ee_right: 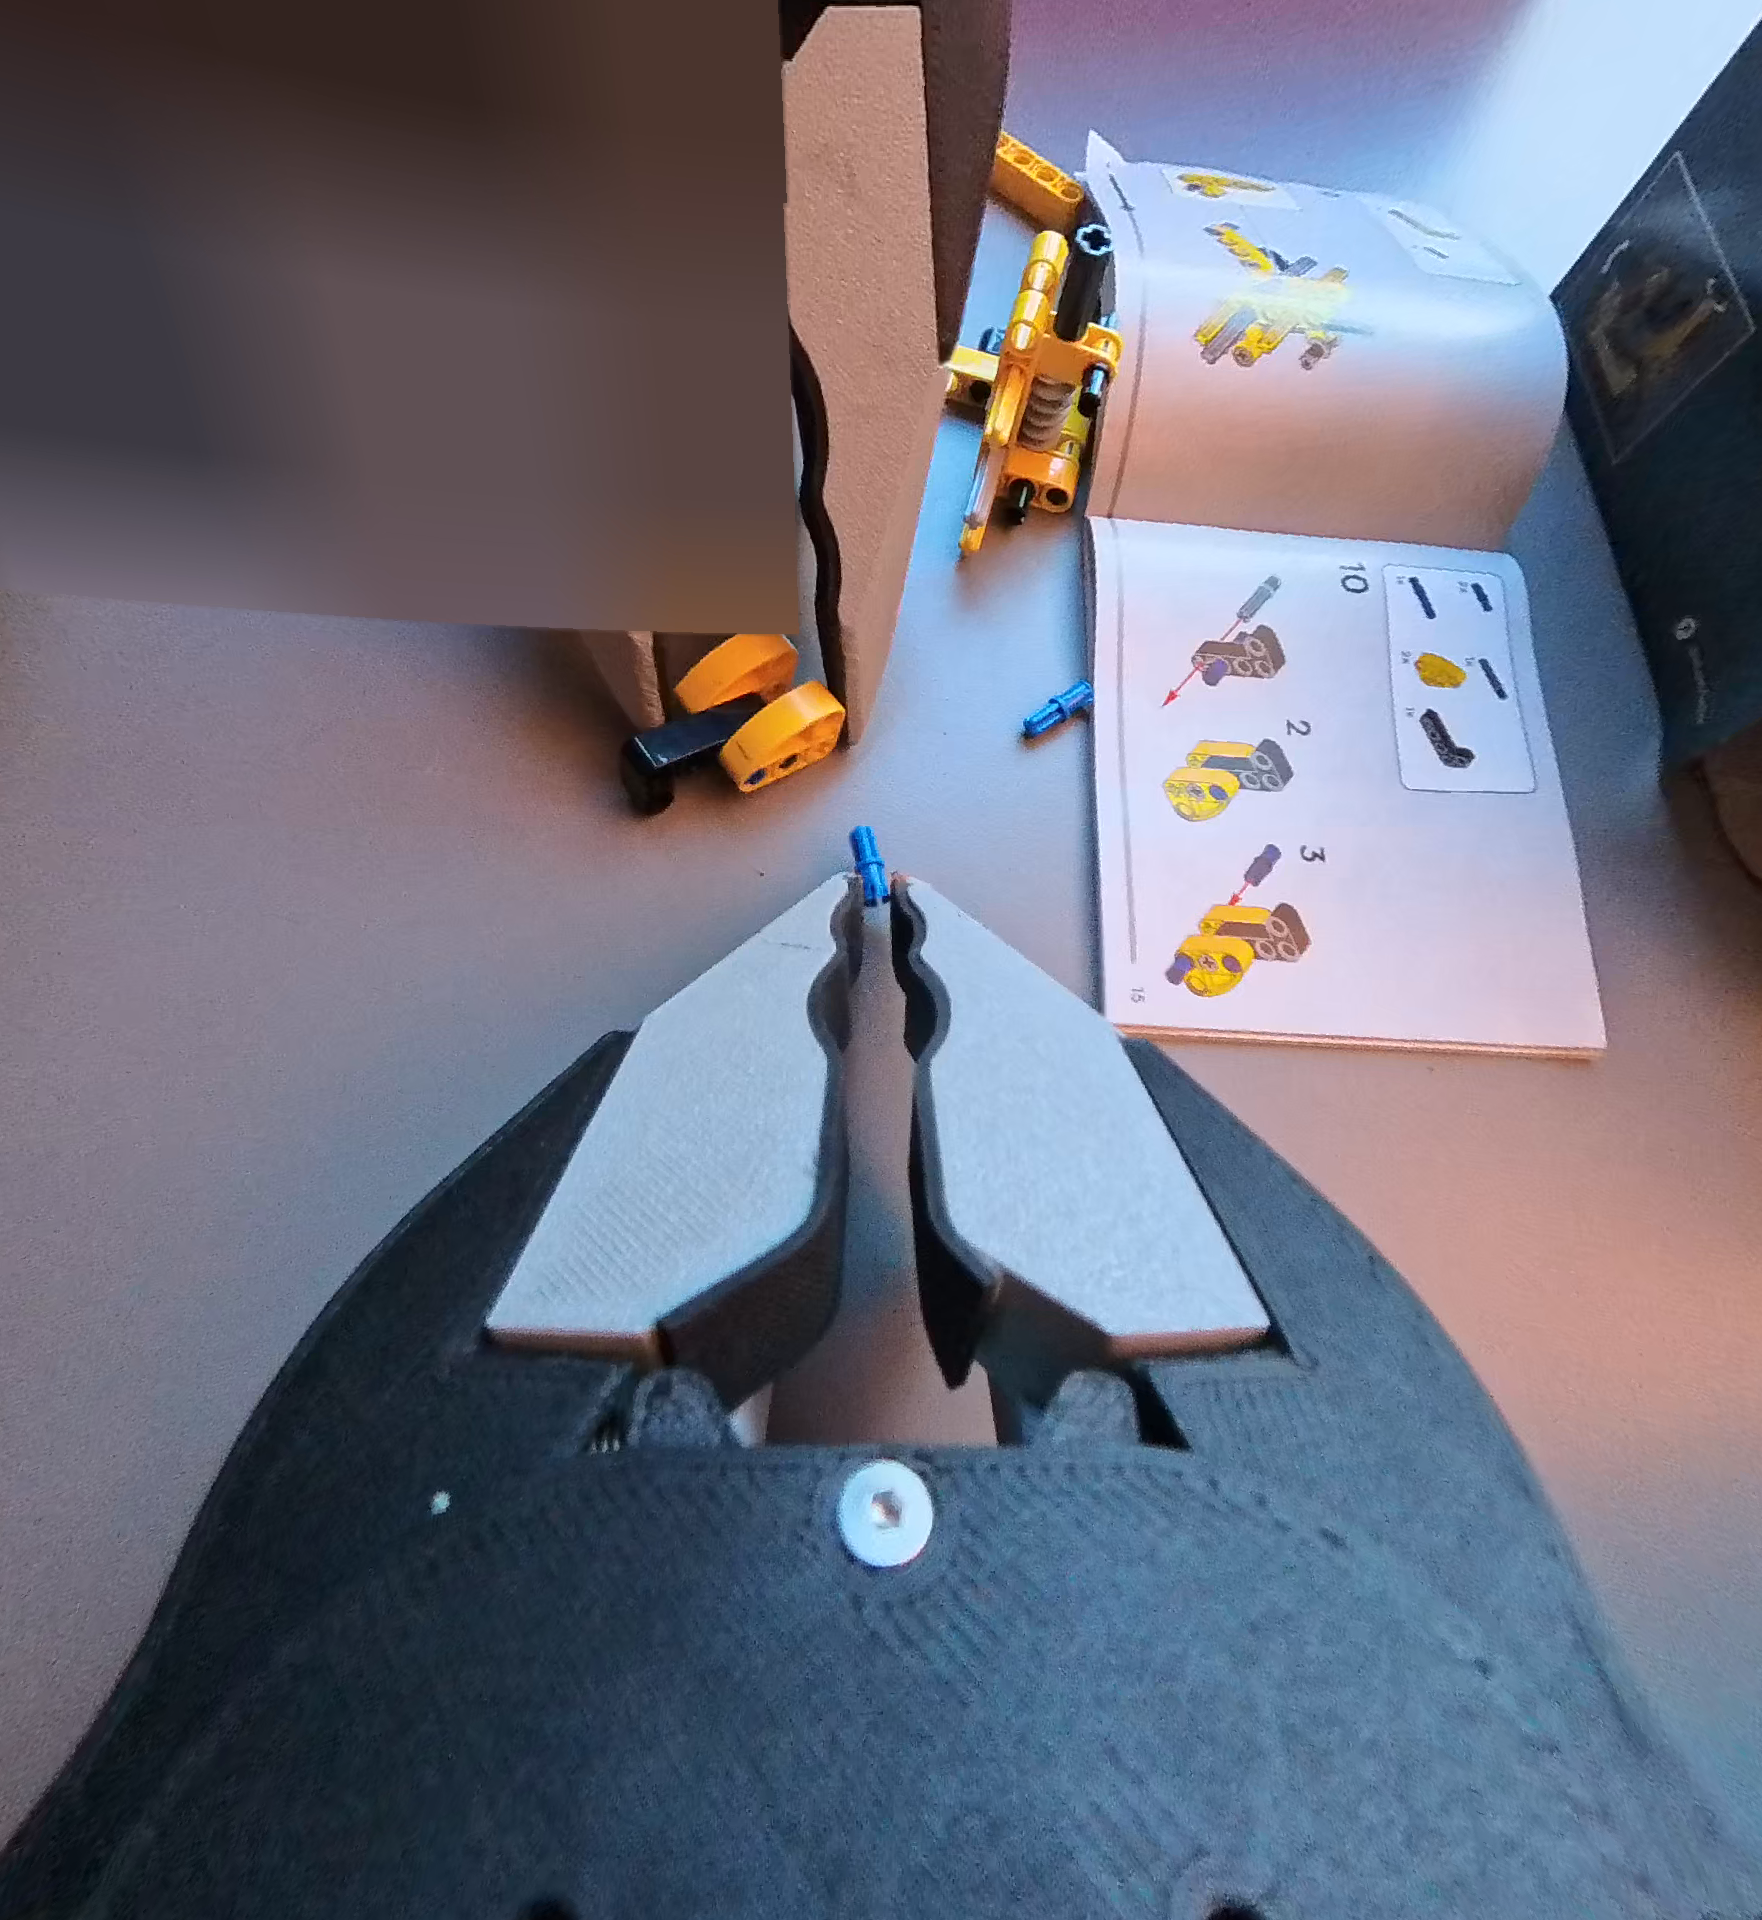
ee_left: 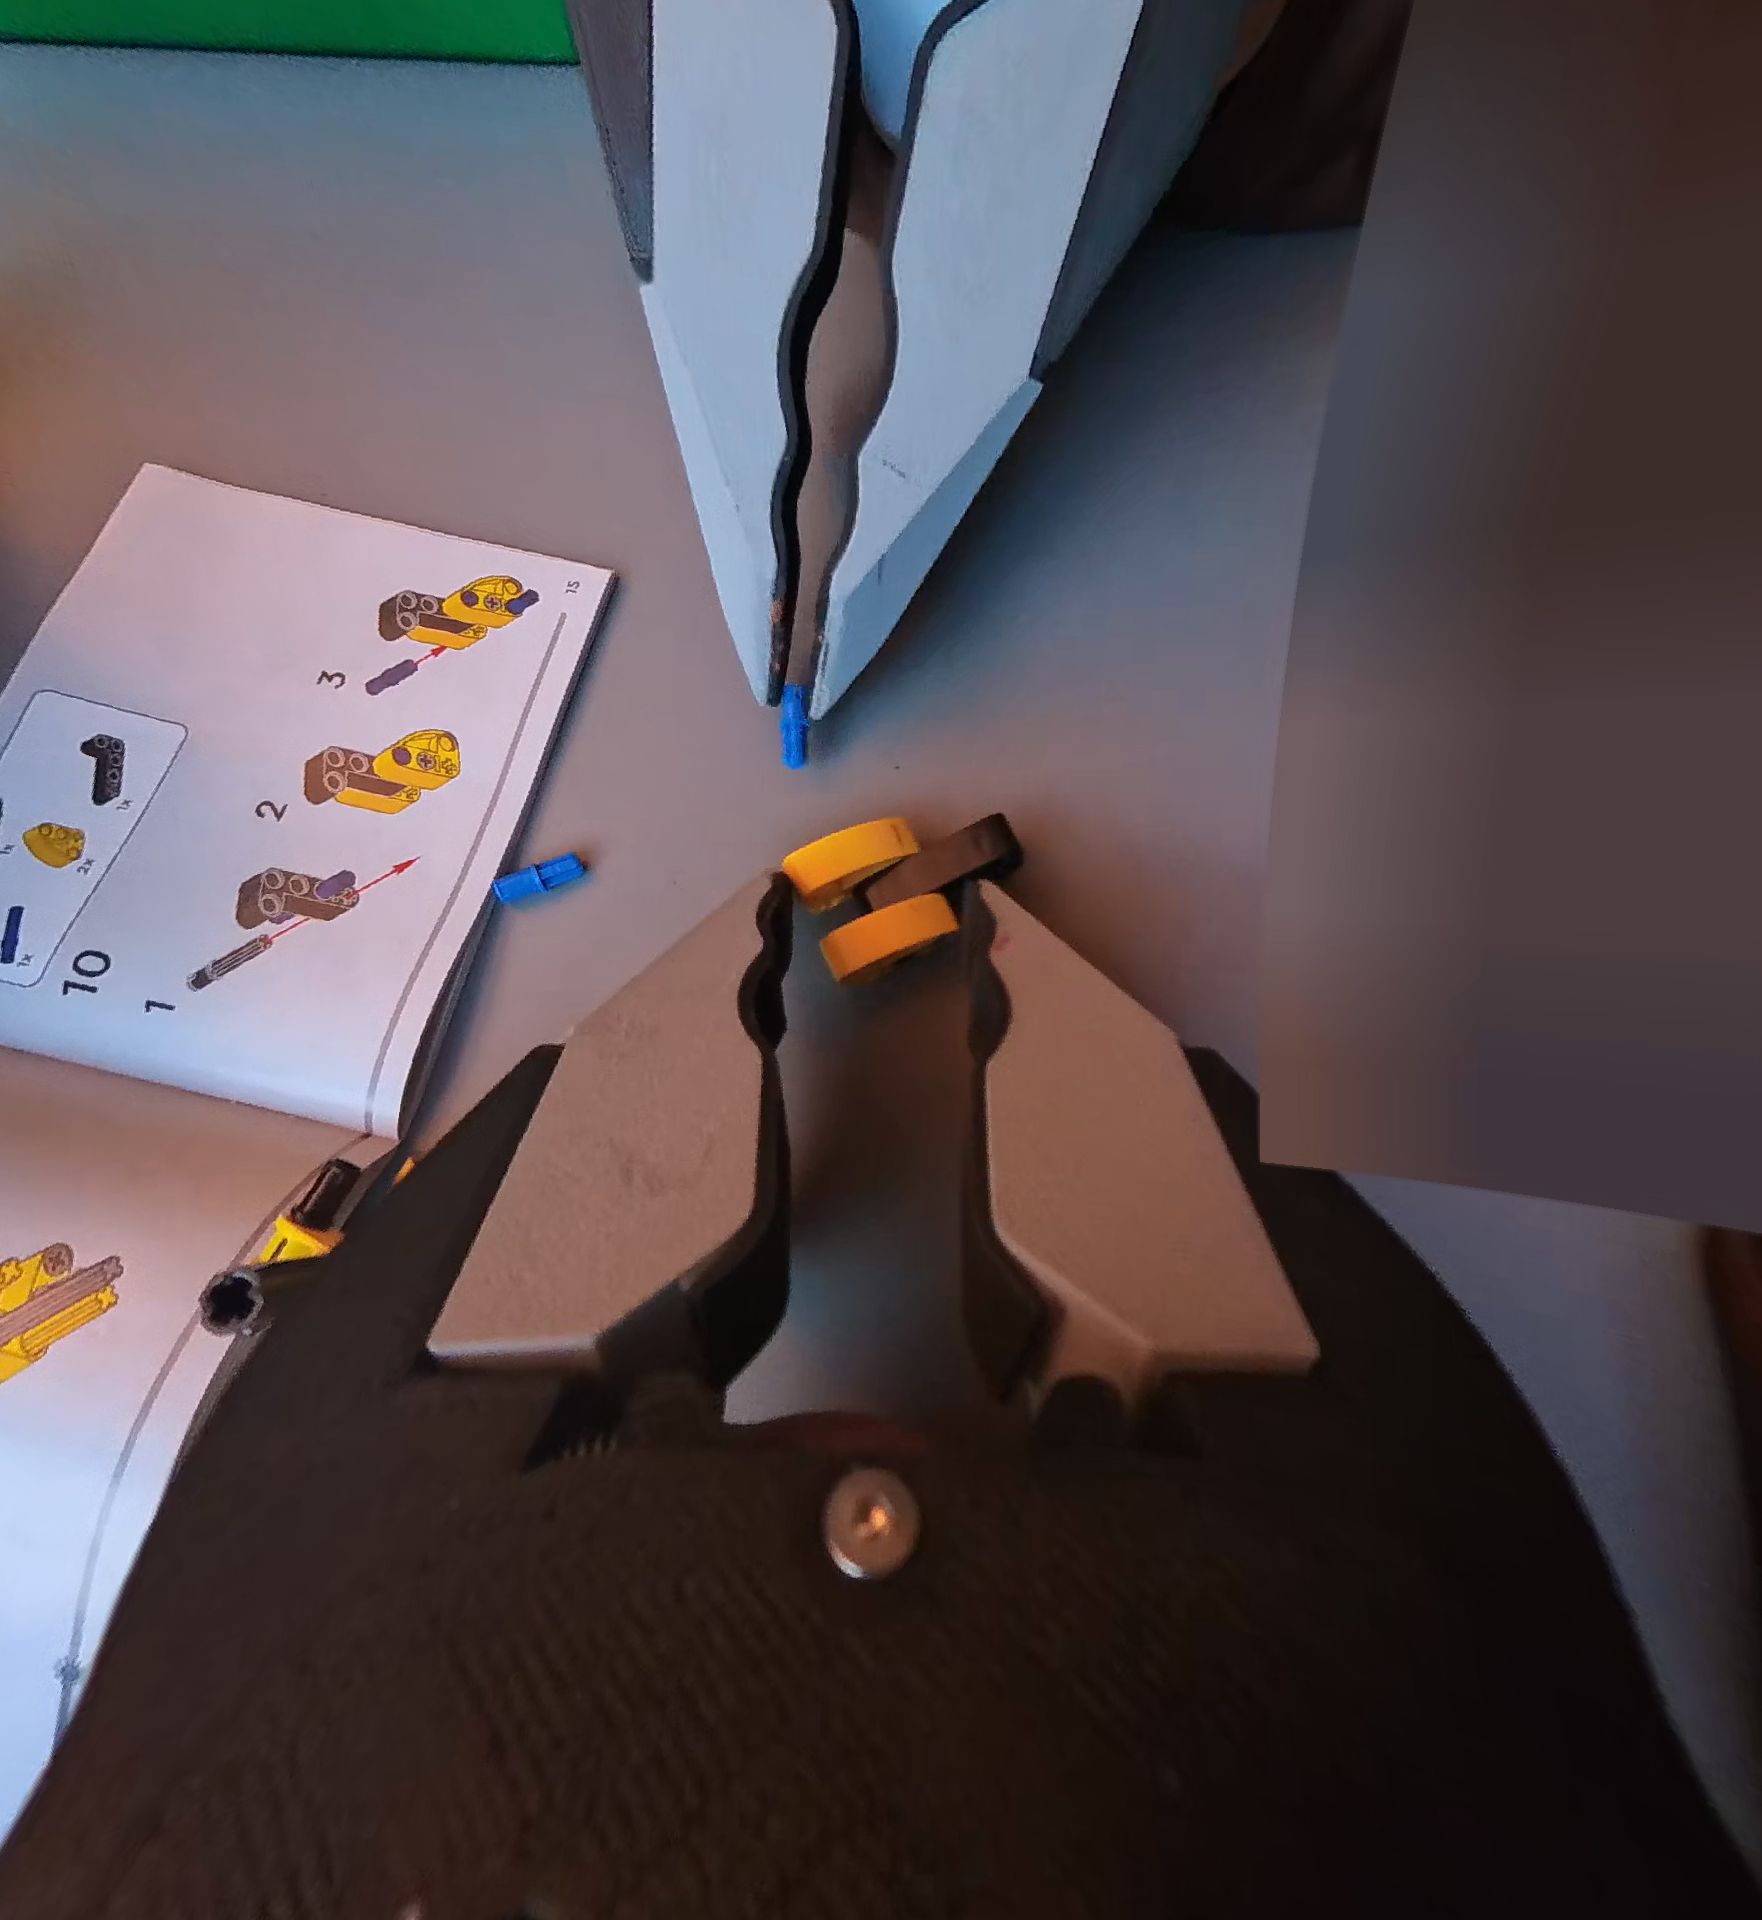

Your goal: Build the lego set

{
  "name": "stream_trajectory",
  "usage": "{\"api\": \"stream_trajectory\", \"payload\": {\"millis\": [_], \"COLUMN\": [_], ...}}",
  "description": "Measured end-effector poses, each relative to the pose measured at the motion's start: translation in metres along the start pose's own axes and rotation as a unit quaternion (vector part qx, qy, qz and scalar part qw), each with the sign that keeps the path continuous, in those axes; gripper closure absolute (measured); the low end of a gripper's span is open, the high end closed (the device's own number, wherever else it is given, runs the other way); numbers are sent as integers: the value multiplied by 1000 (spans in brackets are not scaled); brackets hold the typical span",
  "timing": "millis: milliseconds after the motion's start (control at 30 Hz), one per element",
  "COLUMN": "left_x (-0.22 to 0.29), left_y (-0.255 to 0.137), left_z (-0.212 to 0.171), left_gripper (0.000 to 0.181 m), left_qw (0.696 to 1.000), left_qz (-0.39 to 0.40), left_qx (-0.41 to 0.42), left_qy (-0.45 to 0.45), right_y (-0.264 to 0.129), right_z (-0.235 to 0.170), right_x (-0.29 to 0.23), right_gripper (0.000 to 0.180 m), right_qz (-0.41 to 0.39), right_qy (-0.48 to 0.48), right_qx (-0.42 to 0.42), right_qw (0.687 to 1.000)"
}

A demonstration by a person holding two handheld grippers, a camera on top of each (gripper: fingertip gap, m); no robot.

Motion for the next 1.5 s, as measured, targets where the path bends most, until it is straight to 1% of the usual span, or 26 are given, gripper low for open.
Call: {"api": "stream_trajectory", "payload": {"millis": [133, 400, 467, 633, 767, 1033, 1500], "left_x": [0, 2, 4, 3, 5, 12, 12], "left_y": [0, -8, -10, -15, -18, -16, -16], "left_z": [0, 6, 7, 11, 13, 14, 14], "left_gripper": [152, 152, 152, 152, 152, 152, 152], "left_qw": [1000, 999, 998, 996, 995, 993, 993], "left_qz": [-3, -15, -21, -32, -40, -44, -43], "left_qx": [0, 41, 48, 74, 89, 88, 87], "left_qy": [2, 10, 24, 24, 32, 69, 69], "right_y": [-1, -4, -4, -8, -8, -5, -6], "right_z": [2, 8, 10, 19, 20, 19, 22], "right_x": [1, -1, -4, -10, -11, -16, -18], "right_gripper": [178, 178, 178, 178, 178, 178, 178], "right_qz": [1, 10, 21, 57, 68, 70, 74], "right_qy": [6, 13, 15, 41, 51, 41, 37], "right_qx": [10, 33, 42, 78, 76, 66, 74], "right_qw": [1000, 999, 999, 994, 993, 995, 994]}}
Point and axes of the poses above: each gripper's, where its closed fingertips meet, y out along the fingers, z out of its top, x = y × z across the jaws, the point moved 4 cm from there along -y, back along the fingers, and after that the axes turned 4 degrees about y, right-handed, at the moved point
